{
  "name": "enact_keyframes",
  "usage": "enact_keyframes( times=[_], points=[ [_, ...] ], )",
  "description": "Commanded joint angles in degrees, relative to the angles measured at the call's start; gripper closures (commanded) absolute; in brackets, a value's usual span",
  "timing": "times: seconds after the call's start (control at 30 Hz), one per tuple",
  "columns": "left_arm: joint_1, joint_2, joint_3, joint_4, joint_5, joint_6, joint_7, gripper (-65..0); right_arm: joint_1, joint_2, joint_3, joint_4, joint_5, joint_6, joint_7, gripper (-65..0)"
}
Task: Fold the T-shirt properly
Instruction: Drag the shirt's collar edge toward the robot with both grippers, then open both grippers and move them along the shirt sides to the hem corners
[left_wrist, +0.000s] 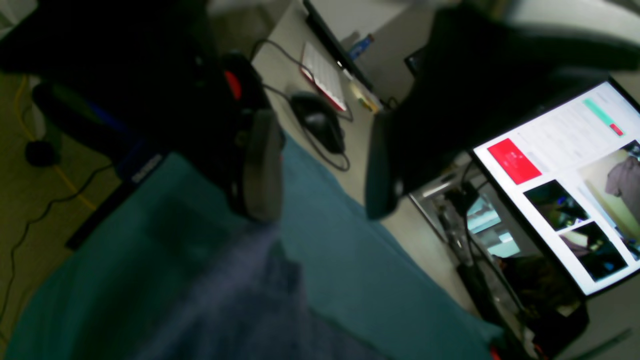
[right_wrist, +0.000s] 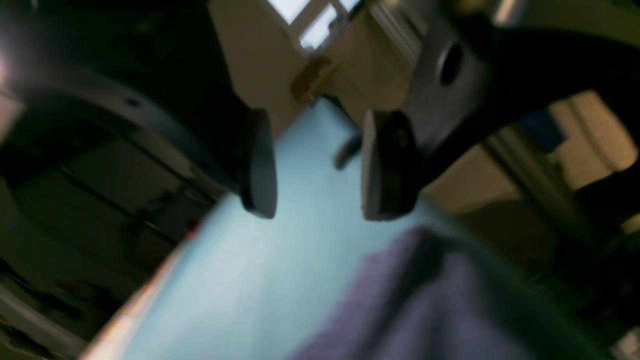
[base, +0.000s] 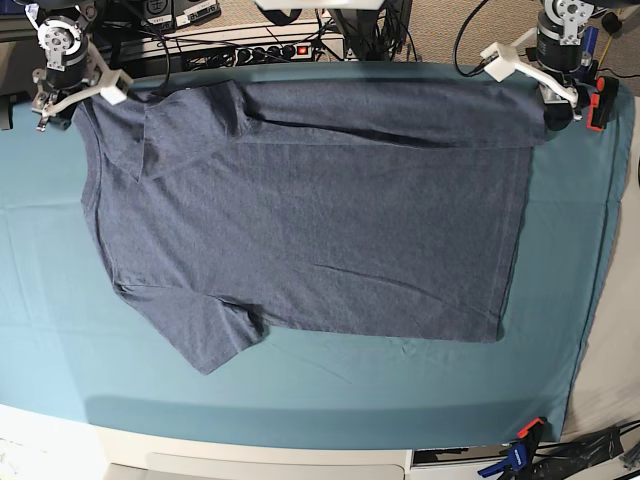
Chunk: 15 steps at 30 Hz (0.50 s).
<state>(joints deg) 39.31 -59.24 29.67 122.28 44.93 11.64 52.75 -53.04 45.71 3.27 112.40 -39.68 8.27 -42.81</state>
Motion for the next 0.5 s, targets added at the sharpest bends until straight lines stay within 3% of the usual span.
enact_keyframes(
  times=[0.0, 0.13, 0.23, 0.37, 0.47],
  points=[
    [0.2, -1.1, -0.2, 2.0, 1.6, 1.0, 0.4, -29.4, -0.3, 0.9, 0.6, 1.7, -1.4, -1.5, -0.6, -28.8],
    [0.2, -2.3, -1.3, 8.0, 1.4, 1.0, 0.2, -29.4, -0.2, 0.9, 2.0, 6.1, -2.8, -3.7, -1.3, -28.8],
    [0.2, -3.1, -5.5, 12.7, -1.4, 1.0, -1.8, -29.4, 1.0, 0.7, 6.7, 10.2, 0.1, -3.7, -0.7, -28.7],
    [-2.1, -2.9, -15.4, 12.7, -12.2, 1.0, -7.6, -29.4, 8.2, -0.5, 15.9, 13.2, 11.5, -2.8, 1.8, -28.7],
    [-5.7, -2.5, -22.4, 12.7, -23.2, -0.3, -11.2, -29.4, 16.8, -4.1, 22.6, 13.1, 23.1, 1.2, 4.0, -28.8]
  ],
)
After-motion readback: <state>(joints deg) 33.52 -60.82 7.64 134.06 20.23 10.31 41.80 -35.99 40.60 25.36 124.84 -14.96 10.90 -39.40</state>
